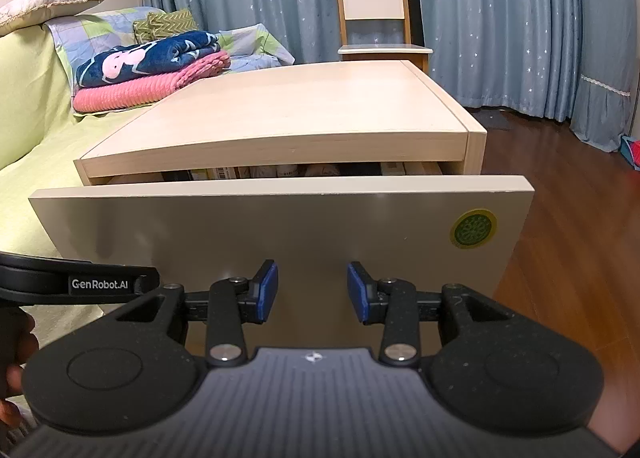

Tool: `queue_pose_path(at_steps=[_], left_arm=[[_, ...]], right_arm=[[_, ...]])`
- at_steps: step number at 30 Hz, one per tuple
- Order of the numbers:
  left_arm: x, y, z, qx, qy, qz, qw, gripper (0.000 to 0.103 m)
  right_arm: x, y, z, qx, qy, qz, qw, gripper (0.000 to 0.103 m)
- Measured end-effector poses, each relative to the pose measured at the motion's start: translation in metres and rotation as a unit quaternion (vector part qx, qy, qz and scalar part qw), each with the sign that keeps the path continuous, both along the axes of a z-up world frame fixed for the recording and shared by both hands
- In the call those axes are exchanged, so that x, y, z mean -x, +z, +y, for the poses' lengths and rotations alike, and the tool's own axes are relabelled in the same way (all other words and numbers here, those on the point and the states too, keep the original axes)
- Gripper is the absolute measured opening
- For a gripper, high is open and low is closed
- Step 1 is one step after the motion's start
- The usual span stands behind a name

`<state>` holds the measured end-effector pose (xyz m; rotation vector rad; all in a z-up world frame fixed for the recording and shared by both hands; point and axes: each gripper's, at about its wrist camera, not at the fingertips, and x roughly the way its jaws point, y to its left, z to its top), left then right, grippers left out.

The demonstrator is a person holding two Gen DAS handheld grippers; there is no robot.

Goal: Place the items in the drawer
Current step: 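Keep pushing the drawer front with the right tool until flush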

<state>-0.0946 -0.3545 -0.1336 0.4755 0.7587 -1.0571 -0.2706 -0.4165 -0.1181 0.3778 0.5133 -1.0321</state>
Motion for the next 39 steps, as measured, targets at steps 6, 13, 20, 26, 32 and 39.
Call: queue_pose_path(at_steps=[6,13,20,26,32,39], left_arm=[[-0.0019,0.0001,-0.0011,0.001,0.002,0.001,1.0,0.071],[-0.0025,-0.001,-0.0016,0.001,0.001,0.0,1.0,0.071],[-0.0026,-0.0015,-0.0038,0.0,0.002,-0.001,1.0,0.071],[-0.0037,-0.0016,-0.0059,0.001,0.003,-0.001,1.0,0.071],[-0.0055,-0.002,-0.0077,0.003,0.004,0.001,1.0,0.071],[-0.0051,-0.0018,-0.0076,0.003,0.004,0.001,1.0,0.071]], right_arm=[[-0.0007,0.0005,-0.0006,0.001,0.0,0.0,1.0,0.034],[-0.0012,0.0006,-0.0013,0.002,-0.001,0.0,1.0,0.035],[-0.0016,0.0009,-0.0029,0.002,-0.003,-0.001,1.0,0.035],[-0.0019,0.0014,-0.0045,0.003,-0.004,-0.002,1.0,0.035],[-0.0026,0.0015,-0.006,0.004,-0.005,-0.002,1.0,0.035],[-0.0036,0.0012,-0.0069,0.004,-0.006,-0.002,1.0,0.036]])
